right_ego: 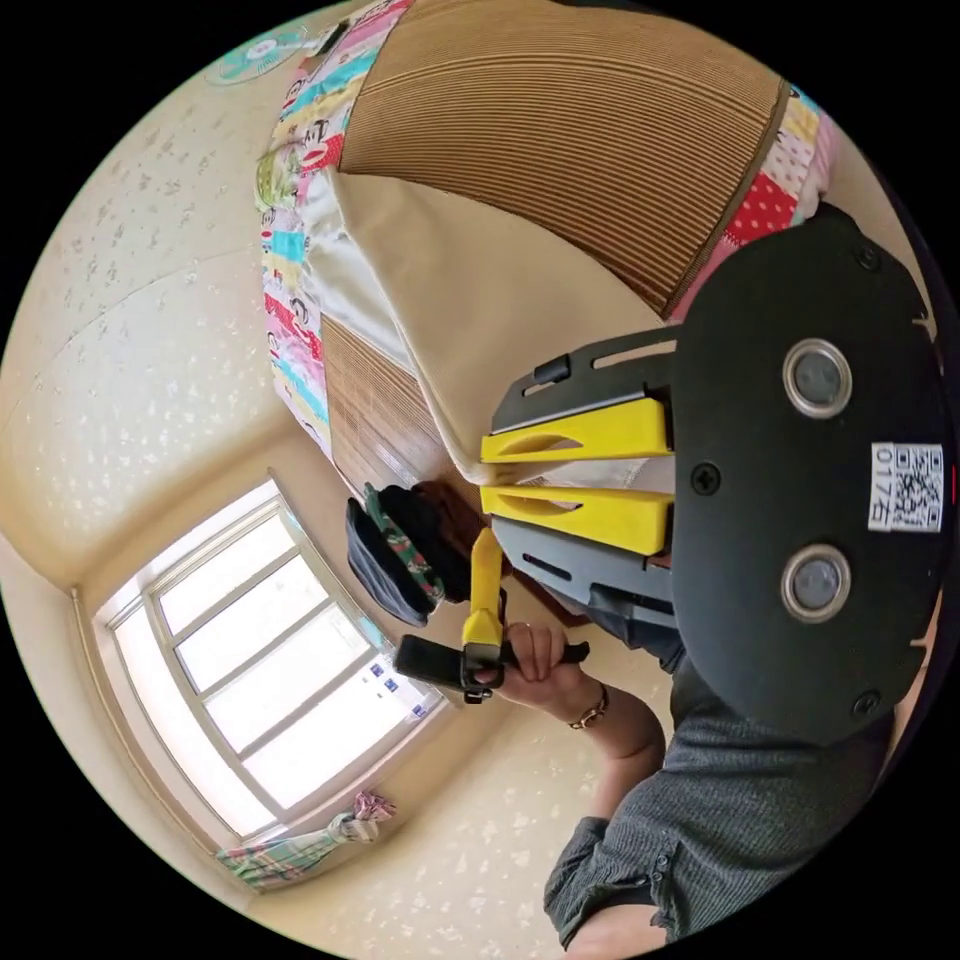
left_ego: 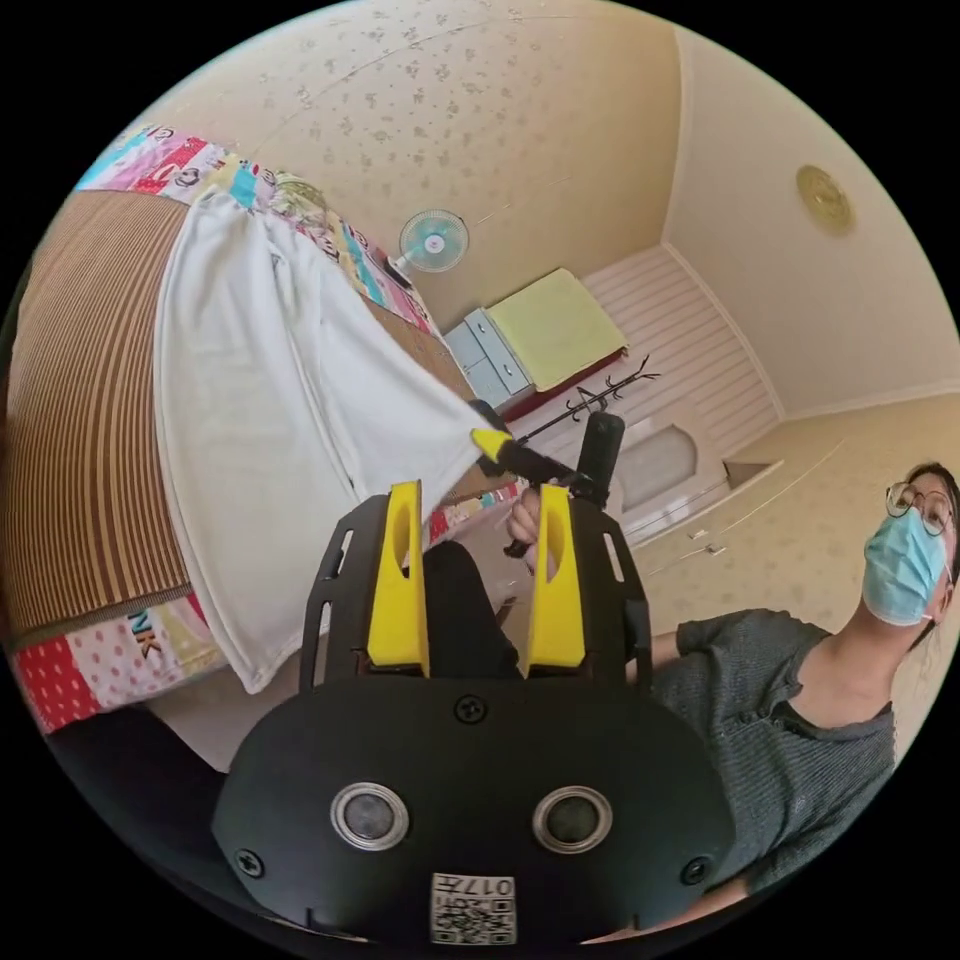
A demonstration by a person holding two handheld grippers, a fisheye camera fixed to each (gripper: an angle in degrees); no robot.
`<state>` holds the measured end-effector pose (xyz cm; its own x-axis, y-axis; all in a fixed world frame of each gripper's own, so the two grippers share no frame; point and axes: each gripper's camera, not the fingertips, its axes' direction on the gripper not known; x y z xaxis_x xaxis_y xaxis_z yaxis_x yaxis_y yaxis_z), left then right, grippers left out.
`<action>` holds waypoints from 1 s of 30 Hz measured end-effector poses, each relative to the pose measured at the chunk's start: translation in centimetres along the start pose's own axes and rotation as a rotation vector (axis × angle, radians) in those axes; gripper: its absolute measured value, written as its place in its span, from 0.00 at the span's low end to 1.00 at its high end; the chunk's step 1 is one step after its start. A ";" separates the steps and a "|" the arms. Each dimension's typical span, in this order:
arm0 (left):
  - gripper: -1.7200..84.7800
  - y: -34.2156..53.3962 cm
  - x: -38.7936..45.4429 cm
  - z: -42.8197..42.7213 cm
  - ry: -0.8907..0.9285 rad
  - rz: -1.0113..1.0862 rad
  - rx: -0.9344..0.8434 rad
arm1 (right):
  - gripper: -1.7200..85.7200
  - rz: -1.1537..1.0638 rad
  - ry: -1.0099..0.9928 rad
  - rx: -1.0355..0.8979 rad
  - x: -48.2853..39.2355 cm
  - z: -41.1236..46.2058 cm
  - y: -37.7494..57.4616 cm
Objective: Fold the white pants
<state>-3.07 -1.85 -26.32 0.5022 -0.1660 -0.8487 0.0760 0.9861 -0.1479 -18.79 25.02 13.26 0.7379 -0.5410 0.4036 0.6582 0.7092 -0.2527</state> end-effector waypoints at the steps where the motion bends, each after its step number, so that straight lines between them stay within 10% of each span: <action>1: 0.21 -1.5 -0.8 0.7 -0.058 -0.014 -0.016 | 0.04 0.004 -0.011 -0.032 -0.3 1.6 0.6; 5: 0.22 -5.5 -5.8 5.3 -0.230 -0.072 -0.209 | 0.04 0.043 -0.068 -0.070 0.2 4.3 2.4; 10: 0.10 -6.6 -11.0 10.8 -0.022 -0.053 -0.397 | 0.04 0.069 -0.096 -0.129 1.6 5.2 3.5; 18: 0.03 1.6 -14.7 2.2 0.100 -0.042 -0.050 | 0.04 0.044 -0.253 -0.219 5.9 0.5 5.1; 22: 0.03 8.4 -20.1 3.9 -0.236 -0.209 -0.129 | 0.04 0.201 -0.156 -0.271 10.8 0.5 6.2; 30: 0.02 8.5 -19.8 5.3 -0.338 -0.148 -0.157 | 0.10 0.445 -0.232 -0.102 23.9 1.8 -2.9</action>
<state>-7.84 9.89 -8.06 0.7530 -0.2675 -0.6011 0.0491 0.9339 -0.3541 -3.33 10.91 25.24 0.9052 -0.0737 0.4186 0.3071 0.7943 -0.5242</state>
